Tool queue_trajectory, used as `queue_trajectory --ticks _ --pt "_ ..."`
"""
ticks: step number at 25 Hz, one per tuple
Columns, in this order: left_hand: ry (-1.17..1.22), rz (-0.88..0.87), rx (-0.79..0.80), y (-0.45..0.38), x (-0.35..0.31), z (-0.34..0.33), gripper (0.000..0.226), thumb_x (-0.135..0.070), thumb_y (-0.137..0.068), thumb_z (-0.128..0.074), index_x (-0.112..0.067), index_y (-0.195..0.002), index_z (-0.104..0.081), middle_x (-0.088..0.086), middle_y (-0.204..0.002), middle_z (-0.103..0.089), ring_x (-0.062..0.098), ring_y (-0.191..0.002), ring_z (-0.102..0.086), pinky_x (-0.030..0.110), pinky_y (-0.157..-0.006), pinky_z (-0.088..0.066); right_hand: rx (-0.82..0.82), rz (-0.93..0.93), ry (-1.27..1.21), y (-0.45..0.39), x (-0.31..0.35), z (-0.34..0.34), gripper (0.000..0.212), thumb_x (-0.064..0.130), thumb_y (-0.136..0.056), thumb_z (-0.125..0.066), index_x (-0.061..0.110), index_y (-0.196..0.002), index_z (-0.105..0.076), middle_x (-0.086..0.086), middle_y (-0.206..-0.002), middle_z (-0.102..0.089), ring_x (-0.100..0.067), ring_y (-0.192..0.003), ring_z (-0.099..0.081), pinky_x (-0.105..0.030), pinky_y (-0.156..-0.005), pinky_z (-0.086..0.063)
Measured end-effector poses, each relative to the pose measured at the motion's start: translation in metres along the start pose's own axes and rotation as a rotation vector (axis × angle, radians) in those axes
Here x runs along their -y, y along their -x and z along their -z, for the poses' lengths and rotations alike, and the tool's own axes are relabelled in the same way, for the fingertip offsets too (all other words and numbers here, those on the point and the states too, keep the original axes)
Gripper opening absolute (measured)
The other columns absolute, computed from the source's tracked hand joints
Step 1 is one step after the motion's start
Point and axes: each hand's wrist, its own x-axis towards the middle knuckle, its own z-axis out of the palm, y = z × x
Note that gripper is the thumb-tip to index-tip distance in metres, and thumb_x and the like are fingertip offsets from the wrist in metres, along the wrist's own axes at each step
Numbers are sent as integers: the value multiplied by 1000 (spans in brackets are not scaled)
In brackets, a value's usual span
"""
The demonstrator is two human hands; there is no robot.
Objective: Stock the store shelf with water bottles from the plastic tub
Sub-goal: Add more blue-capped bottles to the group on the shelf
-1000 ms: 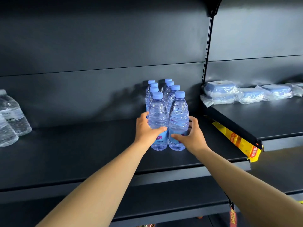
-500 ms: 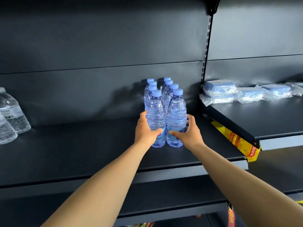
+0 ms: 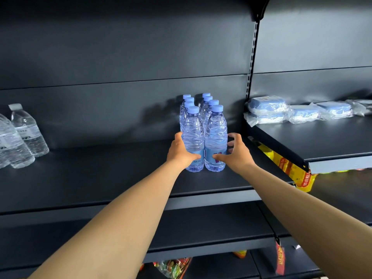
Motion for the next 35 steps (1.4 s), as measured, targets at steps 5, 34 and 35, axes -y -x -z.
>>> queue_trajectory --ticks 5,34,35 --pt "-159 -40 74 49 -16 29 90 -22 -72 -78 -21 -144 -23 4 -143 -38 22 -125 -45 27 -89 -40 -29 33 135 48 18 31 87 22 -72 -82 17 -141 -29 -10 -142 -42 -22 -128 -46 -36 -97 -43" --pt "-915 -178 560 464 201 -151 94 -38 -77 -72 -23 -149 -13 14 -158 0 30 -147 0 45 -115 -19 472 -81 823 491 -240 37 88 54 -80 -63 26 -150 -16 -3 -160 -2 -23 -148 6 -44 -117 -8" --pt "-893 -167 564 471 215 -166 94 -38 -76 -72 -23 -149 -14 14 -157 -2 30 -146 -2 44 -115 -20 495 -88 818 497 -259 32 88 54 -81 -62 25 -150 -17 -4 -160 -3 -24 -148 5 -43 -117 -9"
